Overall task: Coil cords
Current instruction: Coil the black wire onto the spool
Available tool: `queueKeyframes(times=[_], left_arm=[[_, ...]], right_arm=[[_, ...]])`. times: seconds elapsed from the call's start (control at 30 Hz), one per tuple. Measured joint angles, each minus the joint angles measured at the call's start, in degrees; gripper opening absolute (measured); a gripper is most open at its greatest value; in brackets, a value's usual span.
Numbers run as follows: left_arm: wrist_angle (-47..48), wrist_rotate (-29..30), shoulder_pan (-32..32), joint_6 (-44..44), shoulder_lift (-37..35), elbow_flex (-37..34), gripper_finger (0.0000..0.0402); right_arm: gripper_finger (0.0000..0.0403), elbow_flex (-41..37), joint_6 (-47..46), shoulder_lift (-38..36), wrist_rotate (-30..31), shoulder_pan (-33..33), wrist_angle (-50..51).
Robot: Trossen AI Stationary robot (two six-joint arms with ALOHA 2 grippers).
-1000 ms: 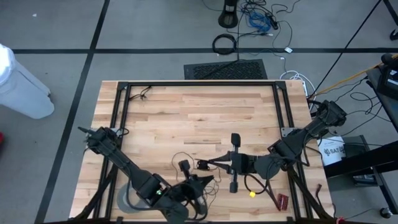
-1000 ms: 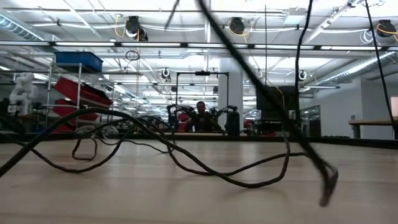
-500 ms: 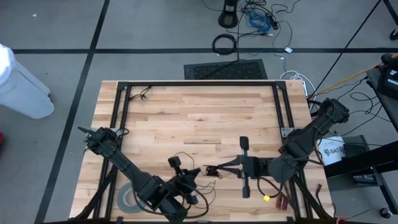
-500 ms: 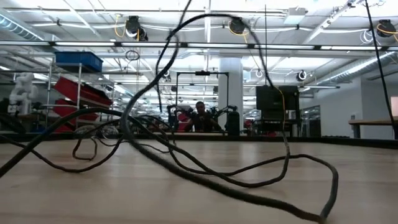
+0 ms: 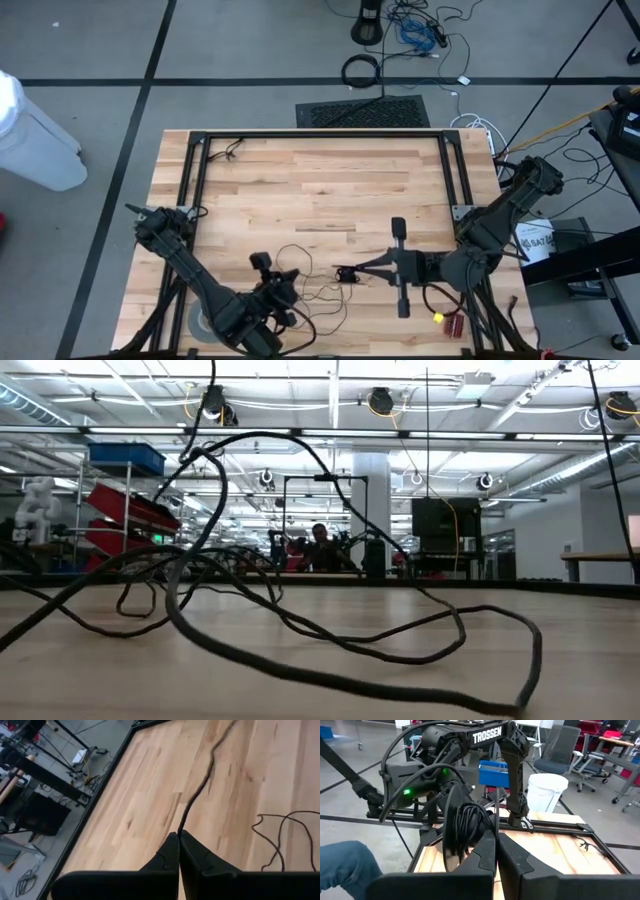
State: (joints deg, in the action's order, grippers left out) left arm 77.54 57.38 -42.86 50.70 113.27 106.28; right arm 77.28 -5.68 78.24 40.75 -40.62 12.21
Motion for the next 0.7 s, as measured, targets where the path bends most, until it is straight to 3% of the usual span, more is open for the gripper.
queueKeyframes(times=[0.43,0.7], left_arm=[[3.05,-2.46,-0.53,-0.29,0.00,0.00,0.0012],[2.71,-4.67,-4.78,-0.36,-0.04,0.11,0.0133]], right_arm=[[0.0000,0.00,1.89,0.00,-0.22,0.89,-0.03],[0.0000,0.00,1.89,0.00,-0.32,0.89,0.03]])
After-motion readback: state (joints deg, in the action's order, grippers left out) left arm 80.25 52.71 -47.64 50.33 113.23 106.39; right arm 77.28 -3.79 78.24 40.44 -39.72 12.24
